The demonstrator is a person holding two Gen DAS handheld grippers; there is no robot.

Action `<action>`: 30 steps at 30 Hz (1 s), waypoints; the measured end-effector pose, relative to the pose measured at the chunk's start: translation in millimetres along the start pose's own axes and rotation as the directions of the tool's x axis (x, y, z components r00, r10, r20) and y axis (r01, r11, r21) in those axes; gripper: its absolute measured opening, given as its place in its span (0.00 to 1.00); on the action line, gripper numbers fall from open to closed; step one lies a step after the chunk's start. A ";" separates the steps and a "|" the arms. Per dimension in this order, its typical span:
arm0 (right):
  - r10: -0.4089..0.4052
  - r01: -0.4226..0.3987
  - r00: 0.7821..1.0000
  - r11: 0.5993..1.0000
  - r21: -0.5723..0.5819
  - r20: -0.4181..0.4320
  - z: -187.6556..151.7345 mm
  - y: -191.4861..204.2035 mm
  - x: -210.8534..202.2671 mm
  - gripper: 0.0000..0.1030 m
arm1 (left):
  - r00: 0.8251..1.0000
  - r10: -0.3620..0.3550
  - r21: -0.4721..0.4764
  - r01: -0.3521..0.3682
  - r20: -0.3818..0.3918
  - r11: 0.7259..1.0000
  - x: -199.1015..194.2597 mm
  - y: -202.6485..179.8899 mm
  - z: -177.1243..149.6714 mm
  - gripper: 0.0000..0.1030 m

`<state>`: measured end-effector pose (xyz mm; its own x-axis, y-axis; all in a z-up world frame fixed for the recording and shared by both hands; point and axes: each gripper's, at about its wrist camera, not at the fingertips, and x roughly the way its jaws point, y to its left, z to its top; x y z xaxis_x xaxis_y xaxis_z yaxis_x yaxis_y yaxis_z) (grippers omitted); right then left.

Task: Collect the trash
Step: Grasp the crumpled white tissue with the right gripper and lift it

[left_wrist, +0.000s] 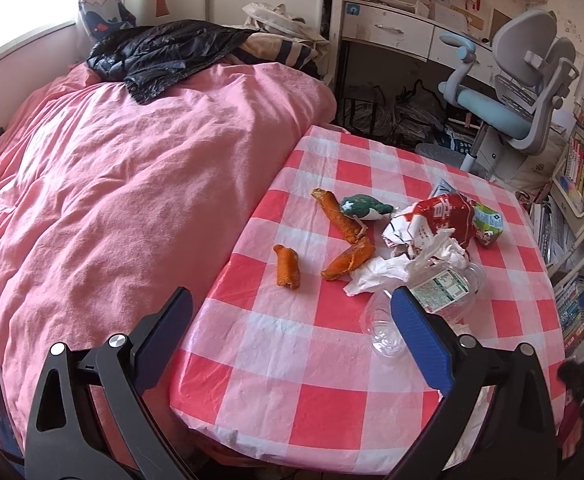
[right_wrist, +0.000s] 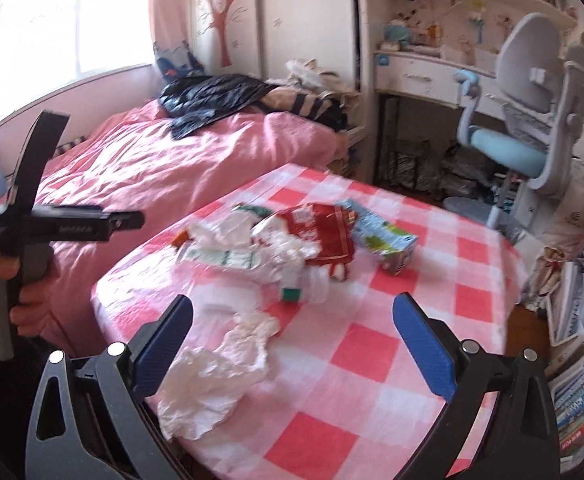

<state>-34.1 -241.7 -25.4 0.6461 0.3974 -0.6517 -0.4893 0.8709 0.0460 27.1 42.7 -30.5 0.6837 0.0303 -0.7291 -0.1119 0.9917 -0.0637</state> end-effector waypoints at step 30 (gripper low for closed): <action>-0.052 0.078 0.974 0.991 0.111 -0.219 -26.4 -31.1 24.8 0.17 | 0.998 -0.068 0.234 0.067 -0.005 0.970 8.9 -51.0 1.6 0.93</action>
<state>-18.3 -266.6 -63.0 0.5267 0.2784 -0.8032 -0.3691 0.9260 0.0789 40.0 -7.5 -32.7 0.6860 -0.0377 -0.7266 0.1060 0.9932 0.0485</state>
